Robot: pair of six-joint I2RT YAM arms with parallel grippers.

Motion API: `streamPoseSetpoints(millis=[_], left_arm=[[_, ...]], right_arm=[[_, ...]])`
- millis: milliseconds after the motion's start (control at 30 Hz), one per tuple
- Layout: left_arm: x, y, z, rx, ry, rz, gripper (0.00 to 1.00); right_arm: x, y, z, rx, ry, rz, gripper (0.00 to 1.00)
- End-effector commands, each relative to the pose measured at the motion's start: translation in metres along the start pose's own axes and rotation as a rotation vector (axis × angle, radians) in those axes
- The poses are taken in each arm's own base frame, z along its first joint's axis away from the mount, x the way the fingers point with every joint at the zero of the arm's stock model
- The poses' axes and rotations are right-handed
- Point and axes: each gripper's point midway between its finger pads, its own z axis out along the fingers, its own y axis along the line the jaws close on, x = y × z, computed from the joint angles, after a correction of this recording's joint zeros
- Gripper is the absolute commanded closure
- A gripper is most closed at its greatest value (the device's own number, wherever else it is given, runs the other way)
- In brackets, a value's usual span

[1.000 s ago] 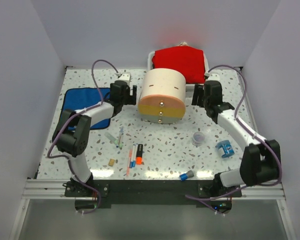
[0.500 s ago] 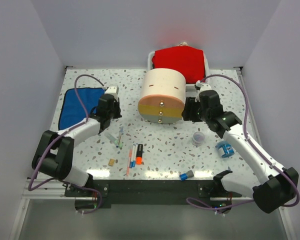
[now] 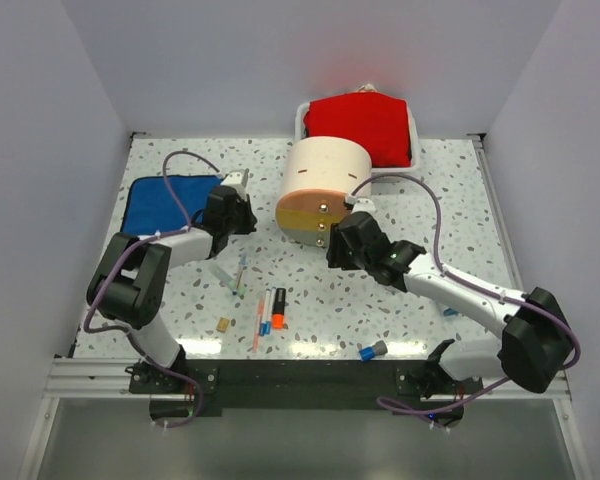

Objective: Sort the stationery into containers
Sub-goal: Move the storage box to the center of the board.

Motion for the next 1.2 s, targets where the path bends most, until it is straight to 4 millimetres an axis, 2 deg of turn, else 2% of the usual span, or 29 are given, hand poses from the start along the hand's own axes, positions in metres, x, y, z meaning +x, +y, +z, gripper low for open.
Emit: streamPoseSetpoints(millis=[0, 233, 467, 700, 933, 1000, 1067, 1100, 1133, 1167], left_arm=[[-0.036, -0.038, 0.012, 0.143, -0.099, -0.045, 1.00], [-0.036, -0.049, 0.014, 0.185, -0.090, -0.054, 1.00], [-0.029, -0.072, 0.007, 0.247, -0.081, -0.047, 1.00], [-0.027, -0.080, 0.003, 0.271, -0.081, -0.038, 1.00], [-0.027, -0.078, 0.001, 0.254, -0.085, -0.035, 1.00], [-0.027, -0.071, -0.002, 0.208, -0.076, -0.040, 1.00], [-0.020, -0.060, -0.007, 0.149, -0.043, -0.049, 1.00], [-0.027, -0.053, -0.014, 0.105, -0.064, -0.053, 1.00], [-0.022, -0.048, -0.018, 0.078, -0.051, -0.061, 0.99], [-0.012, -0.043, -0.024, 0.060, -0.009, -0.063, 0.91]], right_arm=[[-0.032, 0.011, 0.010, 0.015, -0.208, 0.049, 0.51], [-0.049, 0.002, 0.013, 0.063, -0.307, -0.010, 0.51], [-0.064, -0.021, 0.016, 0.146, -0.375, -0.037, 0.50], [-0.071, -0.048, 0.022, 0.205, -0.388, -0.025, 0.50], [-0.074, -0.058, 0.021, 0.203, -0.392, -0.025, 0.50], [-0.077, -0.056, 0.015, 0.195, -0.385, -0.008, 0.50], [-0.066, -0.058, 0.010, 0.196, -0.322, -0.018, 0.49], [-0.065, -0.057, 0.007, 0.195, -0.311, -0.003, 0.47], [-0.057, -0.061, 0.001, 0.206, -0.278, -0.007, 0.45], [-0.053, -0.060, 0.000, 0.198, -0.256, -0.012, 0.43]])
